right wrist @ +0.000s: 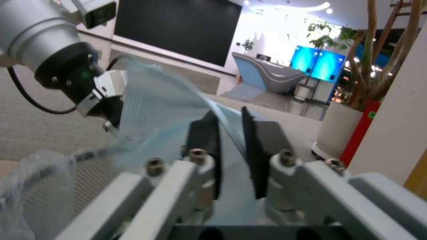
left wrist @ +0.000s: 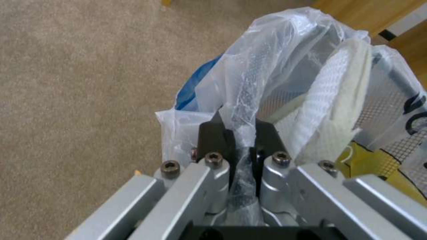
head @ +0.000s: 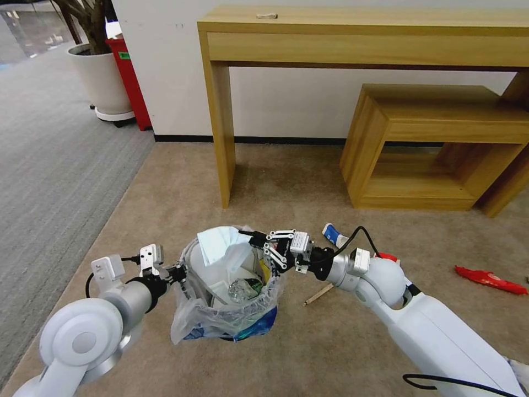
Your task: Pick up the trash bin and place the garbage on the floor into it.
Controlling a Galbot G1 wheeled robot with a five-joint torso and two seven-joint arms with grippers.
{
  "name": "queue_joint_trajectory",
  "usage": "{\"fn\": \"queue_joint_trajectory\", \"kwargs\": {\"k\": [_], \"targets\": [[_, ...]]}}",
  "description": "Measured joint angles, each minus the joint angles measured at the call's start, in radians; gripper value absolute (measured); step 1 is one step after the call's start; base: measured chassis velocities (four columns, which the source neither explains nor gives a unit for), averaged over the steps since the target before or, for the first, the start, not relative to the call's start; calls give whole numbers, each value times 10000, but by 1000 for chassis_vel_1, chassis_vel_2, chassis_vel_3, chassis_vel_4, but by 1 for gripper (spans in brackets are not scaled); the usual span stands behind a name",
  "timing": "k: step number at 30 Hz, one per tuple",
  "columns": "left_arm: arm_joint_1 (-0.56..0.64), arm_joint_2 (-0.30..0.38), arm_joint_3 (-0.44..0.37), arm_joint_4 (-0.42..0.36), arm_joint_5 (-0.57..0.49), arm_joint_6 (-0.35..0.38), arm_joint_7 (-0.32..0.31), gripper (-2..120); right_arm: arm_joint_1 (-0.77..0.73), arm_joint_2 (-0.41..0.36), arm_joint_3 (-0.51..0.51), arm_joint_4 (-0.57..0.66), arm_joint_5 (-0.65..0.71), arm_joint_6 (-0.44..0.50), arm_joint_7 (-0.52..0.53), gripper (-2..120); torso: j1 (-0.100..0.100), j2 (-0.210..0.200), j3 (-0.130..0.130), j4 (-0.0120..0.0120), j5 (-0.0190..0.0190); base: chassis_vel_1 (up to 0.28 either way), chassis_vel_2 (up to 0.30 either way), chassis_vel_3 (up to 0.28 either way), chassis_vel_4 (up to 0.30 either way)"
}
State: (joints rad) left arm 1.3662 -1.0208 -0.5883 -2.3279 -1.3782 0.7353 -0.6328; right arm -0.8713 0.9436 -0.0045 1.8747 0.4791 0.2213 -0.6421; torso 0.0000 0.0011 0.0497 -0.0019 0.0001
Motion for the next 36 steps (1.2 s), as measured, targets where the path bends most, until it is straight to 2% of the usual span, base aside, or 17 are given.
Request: {"fn": "queue_joint_trajectory", "kwargs": {"k": [6, 7, 9, 12, 13, 15, 16, 18, 19, 21, 36], "targets": [[42, -1, -85, -72, 14, 0, 196, 3, -87, -45, 47, -70, -152, 64, 16, 45, 0, 0, 0, 0, -1, 0, 0, 0, 0], [42, -1, -85, -72, 14, 0, 196, 3, -87, -45, 47, -70, -152, 64, 16, 45, 0, 0, 0, 0, -1, 0, 0, 0, 0], [44, -7, -135, -75, 100, 0, 381, 3, -104, -80, 110, -81, -277, 89, 22, 55, 0, 0, 0, 0, -1, 0, 0, 0, 0], [54, -13, -170, -77, 159, 0, 525, 3, -106, -123, 169, -83, -354, 90, 42, 64, 0, 0, 0, 0, -1, 0, 0, 0, 0], [67, -14, -192, -96, 174, 0, 596, 3, -106, -161, 222, -80, -419, 12, 43, 70, 0, 0, 0, 0, -1, 0, 0, 0, 0], [76, -15, -204, -117, 175, 0, 621, 3, -106, -190, 271, -60, -513, -140, 56, 72, 0, 0, 0, 0, -1, 0, 0, 0, 0], [82, -15, -222, -132, 175, 1, 630, 3, -104, -224, 336, -24, -620, -329, 72, 79, 0, 0, 0, 0, -1, 0, 0, 0, 0], [86, -15, -246, -143, 174, 0, 631, 3, -102, -279, 421, 35, -746, -580, 111, 87, 0, 0, 0, -1, -1, 0, 0, 0, 0], [86, -15, -246, -143, 174, 0, 631, 3, -102, -279, 421, 35, -746, -580, 111, 87, 0, 0, 0, -1, -1, 0, 0, 0, 0], [89, -13, -300, -144, 161, 1, 631, 3, -102, -363, 528, 136, -826, -841, 137, 97, 0, 0, 0, -1, -1, 0, 0, 0, 0], [108, 16, -545, -158, 20, 2, 639, 3, -84, -659, 852, -55, -2274, -623, -143, 100, 0, 0, 0, 0, 0, 0, 0, 0, 0]]}}
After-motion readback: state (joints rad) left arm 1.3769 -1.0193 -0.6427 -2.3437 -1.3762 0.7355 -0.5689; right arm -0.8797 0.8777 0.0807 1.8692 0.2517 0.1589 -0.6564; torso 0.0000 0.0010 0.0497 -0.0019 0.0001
